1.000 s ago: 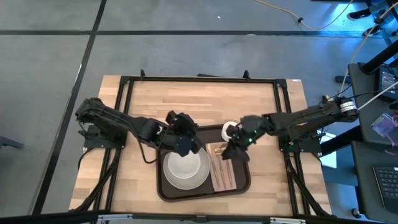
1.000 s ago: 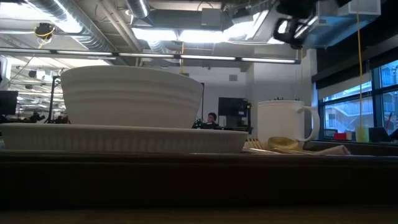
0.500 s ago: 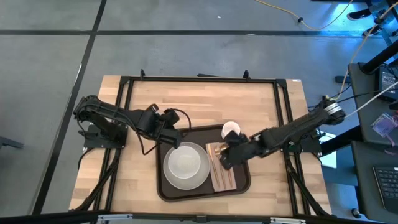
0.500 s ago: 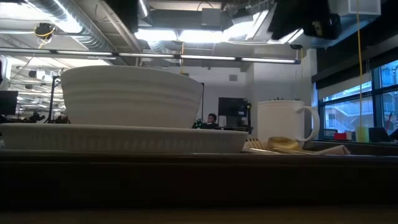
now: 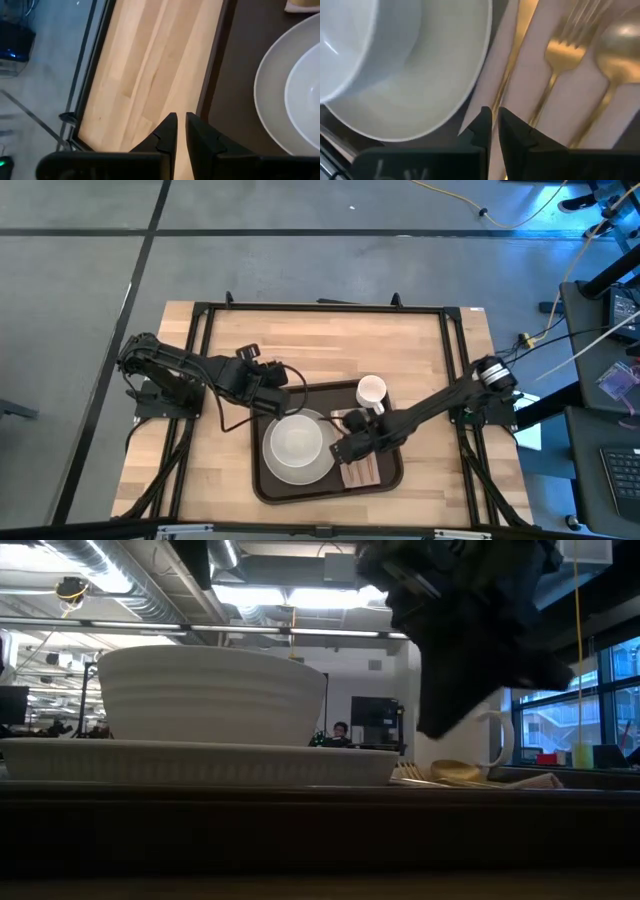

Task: Set up tray
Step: Put the golden knife to the left of the golden fork on the brown serving tray

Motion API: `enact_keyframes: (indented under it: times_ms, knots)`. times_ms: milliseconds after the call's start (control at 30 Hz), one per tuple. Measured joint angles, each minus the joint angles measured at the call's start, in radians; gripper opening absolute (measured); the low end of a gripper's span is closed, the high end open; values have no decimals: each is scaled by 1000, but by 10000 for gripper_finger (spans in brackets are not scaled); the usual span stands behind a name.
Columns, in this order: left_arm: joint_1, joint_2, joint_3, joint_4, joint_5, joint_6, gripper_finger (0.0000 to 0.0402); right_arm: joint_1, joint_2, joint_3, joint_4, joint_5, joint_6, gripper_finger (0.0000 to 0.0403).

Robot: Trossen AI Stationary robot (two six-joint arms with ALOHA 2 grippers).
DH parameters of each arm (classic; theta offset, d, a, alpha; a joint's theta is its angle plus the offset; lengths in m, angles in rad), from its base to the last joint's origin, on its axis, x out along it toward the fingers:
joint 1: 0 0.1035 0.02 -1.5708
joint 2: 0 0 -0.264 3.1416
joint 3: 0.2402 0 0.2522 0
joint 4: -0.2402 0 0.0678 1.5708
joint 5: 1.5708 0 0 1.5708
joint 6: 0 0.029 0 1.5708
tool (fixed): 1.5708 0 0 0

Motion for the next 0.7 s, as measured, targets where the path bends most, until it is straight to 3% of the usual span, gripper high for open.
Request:
enact_keyframes:
  times_ms: [167, 467, 700]
  knots:
    - [0, 0, 0, 14, -1, 7, 33, 1, 19, 0, 8, -10, 6, 47]
    - [0, 0, 0, 117, 9, 4, 33, 5, 19, 0, 23, -9, 2, 135]
    - [0, 0, 0, 127, 18, -26, 33, 16, 21, 0, 22, -9, 3, 124]
